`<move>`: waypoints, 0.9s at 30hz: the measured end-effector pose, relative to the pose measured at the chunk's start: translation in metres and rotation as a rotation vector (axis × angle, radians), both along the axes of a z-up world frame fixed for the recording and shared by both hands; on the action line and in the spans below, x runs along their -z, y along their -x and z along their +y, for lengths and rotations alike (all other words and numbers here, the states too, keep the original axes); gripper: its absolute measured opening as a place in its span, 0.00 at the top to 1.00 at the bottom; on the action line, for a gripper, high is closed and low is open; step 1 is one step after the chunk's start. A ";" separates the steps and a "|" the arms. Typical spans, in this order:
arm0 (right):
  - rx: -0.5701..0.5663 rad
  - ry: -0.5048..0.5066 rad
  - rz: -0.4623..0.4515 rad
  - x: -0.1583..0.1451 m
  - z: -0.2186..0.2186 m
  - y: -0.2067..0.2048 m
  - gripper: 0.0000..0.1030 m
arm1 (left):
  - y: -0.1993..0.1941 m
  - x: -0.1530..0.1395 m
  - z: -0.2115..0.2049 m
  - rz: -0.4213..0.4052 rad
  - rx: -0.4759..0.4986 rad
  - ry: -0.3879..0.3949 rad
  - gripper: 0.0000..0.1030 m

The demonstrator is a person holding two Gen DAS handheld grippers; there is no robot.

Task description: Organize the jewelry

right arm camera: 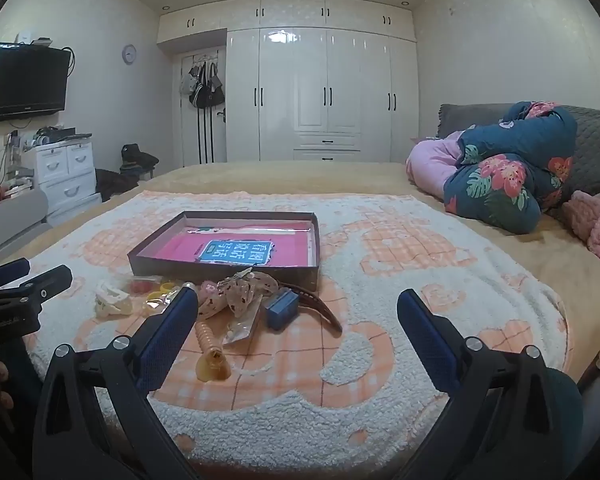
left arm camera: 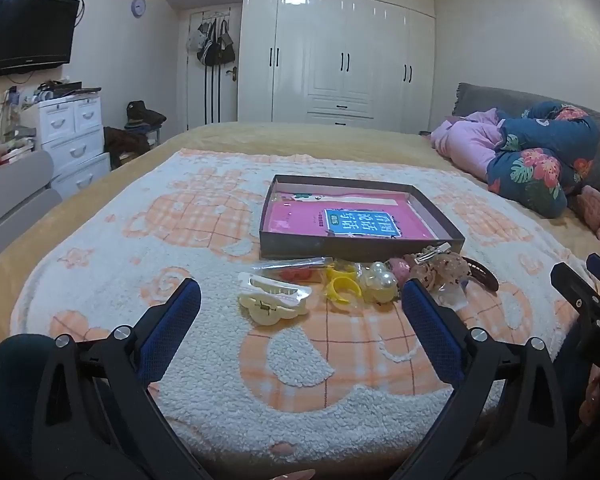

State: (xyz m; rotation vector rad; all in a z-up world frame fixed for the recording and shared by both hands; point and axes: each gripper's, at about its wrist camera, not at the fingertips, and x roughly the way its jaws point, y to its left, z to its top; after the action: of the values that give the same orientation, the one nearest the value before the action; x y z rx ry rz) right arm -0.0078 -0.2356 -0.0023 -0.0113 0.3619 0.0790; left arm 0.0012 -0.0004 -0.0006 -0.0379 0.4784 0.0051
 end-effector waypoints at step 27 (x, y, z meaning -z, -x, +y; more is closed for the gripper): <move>-0.003 -0.004 -0.020 -0.001 0.001 0.003 0.06 | 0.004 -0.006 0.000 -0.030 -0.010 -0.008 0.11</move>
State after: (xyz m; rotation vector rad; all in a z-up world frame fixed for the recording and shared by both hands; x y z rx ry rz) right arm -0.0112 -0.2344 -0.0016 -0.0084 0.3422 0.0821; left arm -0.0028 -0.0004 0.0051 -0.0326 0.4486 0.0163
